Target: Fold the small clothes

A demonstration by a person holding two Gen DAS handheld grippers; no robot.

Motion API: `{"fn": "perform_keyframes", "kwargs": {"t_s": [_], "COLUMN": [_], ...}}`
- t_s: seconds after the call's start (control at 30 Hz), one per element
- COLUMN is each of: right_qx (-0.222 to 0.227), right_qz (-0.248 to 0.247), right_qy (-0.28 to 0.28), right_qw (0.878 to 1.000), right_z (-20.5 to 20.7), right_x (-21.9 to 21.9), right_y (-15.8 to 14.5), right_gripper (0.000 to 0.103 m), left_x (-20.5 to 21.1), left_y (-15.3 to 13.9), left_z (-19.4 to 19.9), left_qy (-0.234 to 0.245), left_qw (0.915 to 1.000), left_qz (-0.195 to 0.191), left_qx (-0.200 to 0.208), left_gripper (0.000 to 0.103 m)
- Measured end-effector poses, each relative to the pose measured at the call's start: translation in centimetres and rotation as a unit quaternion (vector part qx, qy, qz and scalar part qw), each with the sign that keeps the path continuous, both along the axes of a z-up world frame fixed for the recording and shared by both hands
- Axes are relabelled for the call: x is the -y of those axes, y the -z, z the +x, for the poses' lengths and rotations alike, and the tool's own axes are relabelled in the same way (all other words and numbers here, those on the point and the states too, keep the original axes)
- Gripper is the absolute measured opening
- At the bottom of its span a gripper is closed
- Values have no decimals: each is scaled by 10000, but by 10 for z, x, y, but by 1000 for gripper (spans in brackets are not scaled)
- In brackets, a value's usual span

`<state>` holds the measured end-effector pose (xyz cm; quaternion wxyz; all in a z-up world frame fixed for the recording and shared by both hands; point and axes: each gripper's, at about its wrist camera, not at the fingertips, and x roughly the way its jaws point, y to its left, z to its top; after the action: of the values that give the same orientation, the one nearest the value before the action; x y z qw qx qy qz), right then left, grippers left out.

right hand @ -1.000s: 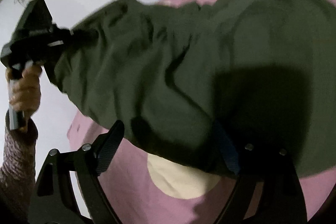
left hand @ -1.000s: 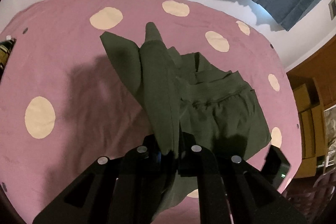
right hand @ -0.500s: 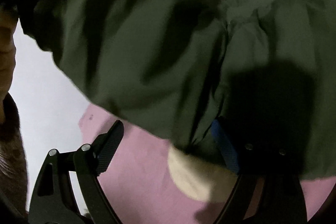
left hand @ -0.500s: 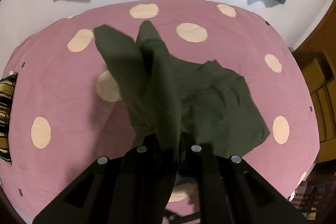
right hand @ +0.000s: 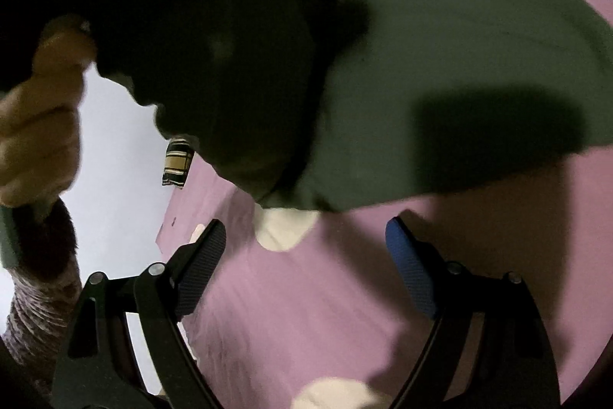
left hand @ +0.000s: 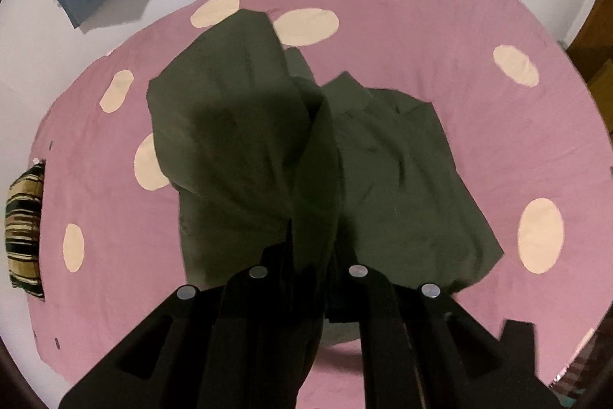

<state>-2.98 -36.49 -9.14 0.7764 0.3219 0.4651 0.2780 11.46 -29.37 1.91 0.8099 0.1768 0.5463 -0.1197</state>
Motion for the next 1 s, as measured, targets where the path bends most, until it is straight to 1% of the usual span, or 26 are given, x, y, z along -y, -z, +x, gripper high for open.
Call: {"fn": "perform_keyframes", "kwargs": {"t_s": [0.17,0.3,0.47,0.5,0.6,0.67,0.73,0.77,0.83,1.0], "right_qx": [-35,2,28,35,48,53,62,61,72,54], "right_qz": [-43,-58,-3,-6,24,31,51,49,26,36], "right_qy": [159,214,271,275,303,317,348,348,374,467], "right_qw": [9999,9998,9996,9996,9995,9995,9994,9994,9993,9989], "right_z": [-8,-8,-13,-7,-8,-8,-10,-10,-25,-32], "right_x": [17,20,25,14,20,26,29,29,24,31], "right_y": [7,8,9,8,6,5,5,7,9,5], "right_gripper": [85,85,85,85,85,85,85,85,85,85], "left_x": [26,42,52,53,58,62,66,67,68,73], "left_y": [29,46,56,58,57,56,52,51,46,33], "left_z": [-11,-22,-30,-32,-35,-39,-44,-46,-49,-63], "left_qy": [28,58,84,77,64,117,146,144,143,340], "left_qw": [9988,9955,9907,9899,9876,9866,9861,9859,9868,9885], "left_qz": [439,798,1088,1120,1223,1256,1249,1241,1144,875], "left_qx": [203,515,817,863,982,1037,1089,1114,1141,1184], "left_gripper": [11,11,13,13,18,28,32,33,36,37]}}
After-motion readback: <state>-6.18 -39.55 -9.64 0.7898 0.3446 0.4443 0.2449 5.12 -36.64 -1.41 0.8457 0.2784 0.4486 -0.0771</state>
